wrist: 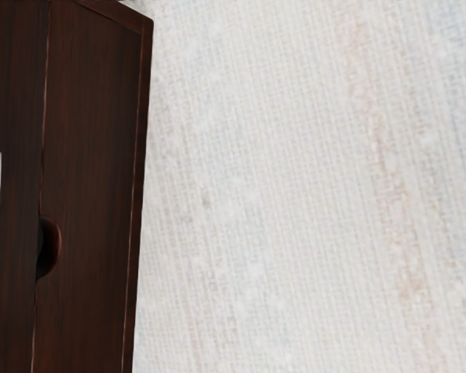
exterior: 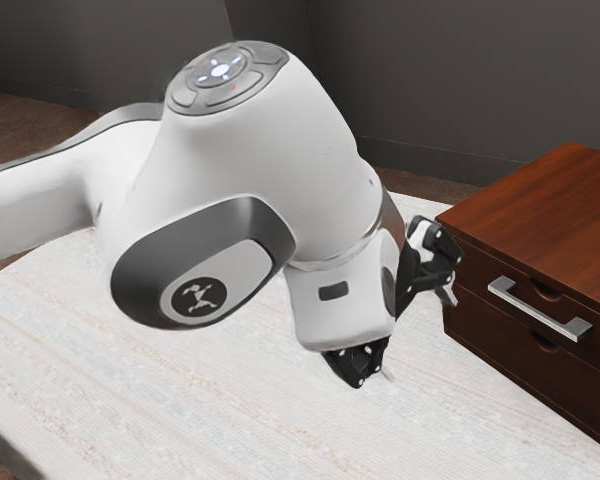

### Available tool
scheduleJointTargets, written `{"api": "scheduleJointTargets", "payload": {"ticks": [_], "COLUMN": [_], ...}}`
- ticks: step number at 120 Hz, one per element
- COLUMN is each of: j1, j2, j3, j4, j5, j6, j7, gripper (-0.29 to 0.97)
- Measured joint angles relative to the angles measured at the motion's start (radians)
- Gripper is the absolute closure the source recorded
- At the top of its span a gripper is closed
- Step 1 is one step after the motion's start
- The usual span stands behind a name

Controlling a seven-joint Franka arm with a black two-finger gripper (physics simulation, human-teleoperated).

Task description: Pull the drawer handle with one arm to open the drawer

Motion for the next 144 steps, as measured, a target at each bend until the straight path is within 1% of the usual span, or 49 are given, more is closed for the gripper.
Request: {"api": "scheduleJointTargets", "payload": {"ticks": [15, 28, 47, 61, 77, 131, 144], "j1": [0.000, -0.002, -0.004, -0.013, -0.012, 0.004, 0.003], "j2": [0.068, 0.097, 0.193, 0.237, 0.253, 0.288, 0.290], "j3": [-0.001, -0.002, -0.024, -0.031, -0.032, -0.025, -0.002], "j4": [0.036, 0.042, 0.136, 0.185, 0.200, 0.187, 0.178], "j5": [0.000, 0.001, 0.002, 0.002, 0.005, 0.020, 0.023], "j6": [0.025, 0.050, 0.071, 0.079, 0.088, 0.188, 0.197], "j7": [0.013, 0.022, 0.032, 0.039, 0.044, 0.049, 0.050], "gripper": [0.00, 0.00, 0.00, 0.00, 0.00, 0.00, 0.00]}}
